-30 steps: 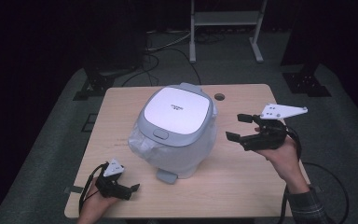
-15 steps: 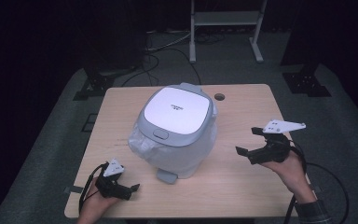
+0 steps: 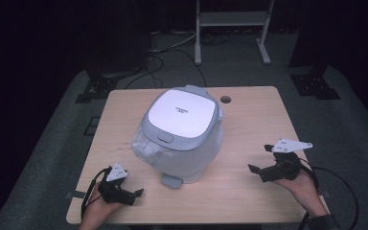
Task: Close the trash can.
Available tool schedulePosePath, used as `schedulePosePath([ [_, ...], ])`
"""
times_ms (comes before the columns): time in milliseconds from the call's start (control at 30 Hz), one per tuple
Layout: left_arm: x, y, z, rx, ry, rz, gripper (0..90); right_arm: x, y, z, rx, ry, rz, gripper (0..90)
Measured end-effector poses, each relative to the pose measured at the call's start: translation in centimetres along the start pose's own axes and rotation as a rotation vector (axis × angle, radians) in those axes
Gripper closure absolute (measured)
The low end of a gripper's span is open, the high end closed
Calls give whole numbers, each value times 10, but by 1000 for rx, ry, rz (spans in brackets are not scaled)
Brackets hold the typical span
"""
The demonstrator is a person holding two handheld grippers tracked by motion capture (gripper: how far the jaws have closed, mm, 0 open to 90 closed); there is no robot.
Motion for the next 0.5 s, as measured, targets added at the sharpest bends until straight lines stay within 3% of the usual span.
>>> schedulePosePath([
  [500,0,0,0,0,0,0,0,62,-19,0,-9,-19,174,7],
])
Point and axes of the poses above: each handheld gripper's, and its own axes: y roughly backward along the jaws, x roughly out of its underside, z roughly to its left, the point moved 8 cm from there along -y, roughly forward along the jaws, and after that the axes turned 1 degree about -y, right-handed, at the moved point
